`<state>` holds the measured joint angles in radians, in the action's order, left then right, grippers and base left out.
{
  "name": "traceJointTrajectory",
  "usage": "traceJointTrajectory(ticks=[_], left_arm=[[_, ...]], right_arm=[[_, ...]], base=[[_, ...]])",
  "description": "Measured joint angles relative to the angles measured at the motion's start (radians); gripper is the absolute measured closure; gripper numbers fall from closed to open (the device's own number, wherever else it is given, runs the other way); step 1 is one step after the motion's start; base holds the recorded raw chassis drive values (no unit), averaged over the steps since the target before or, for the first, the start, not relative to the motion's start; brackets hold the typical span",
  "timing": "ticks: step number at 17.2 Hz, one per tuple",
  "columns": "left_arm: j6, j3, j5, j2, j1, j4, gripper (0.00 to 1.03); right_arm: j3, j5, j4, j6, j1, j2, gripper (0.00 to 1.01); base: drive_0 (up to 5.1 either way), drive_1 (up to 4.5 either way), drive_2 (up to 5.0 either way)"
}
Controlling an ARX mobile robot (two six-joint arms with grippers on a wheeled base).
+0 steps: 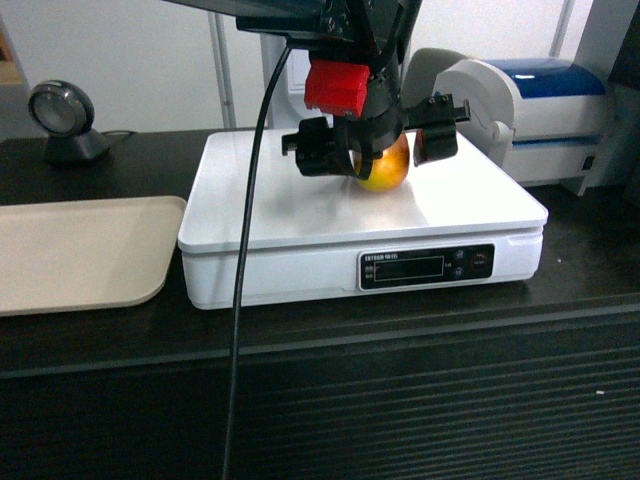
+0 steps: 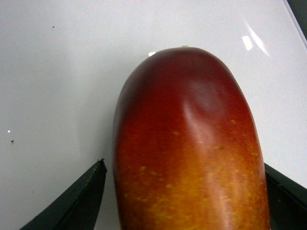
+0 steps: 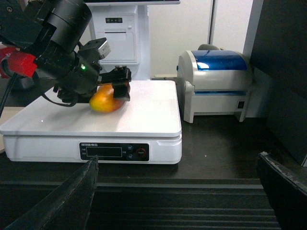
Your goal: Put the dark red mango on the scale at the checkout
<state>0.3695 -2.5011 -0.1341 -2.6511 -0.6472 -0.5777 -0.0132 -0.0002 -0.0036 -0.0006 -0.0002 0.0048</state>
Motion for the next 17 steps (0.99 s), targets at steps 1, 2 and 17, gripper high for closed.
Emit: traceJointTrajectory(ticks=[1, 2, 17], left_arm=[[-0.003, 0.011, 0.002, 0.006, 0.000, 0.016, 0.07], [-0.008, 0.035, 0.001, 0.018, 0.001, 0.034, 0.03], [-0.231, 0.851, 0.171, 0.661, 0.137, 0.702, 0.05]], right_arm=[[0.000, 0.000, 0.000, 0.000, 0.000, 0.000, 0.03], [0.000, 0.000, 0.000, 0.000, 0.000, 0.000, 0.03], [0.000, 0.000, 0.000, 0.000, 0.000, 0.000, 0.03]], base=[[0.0, 0.00, 0.0], [0.0, 0.00, 0.0], [0.0, 0.00, 0.0]])
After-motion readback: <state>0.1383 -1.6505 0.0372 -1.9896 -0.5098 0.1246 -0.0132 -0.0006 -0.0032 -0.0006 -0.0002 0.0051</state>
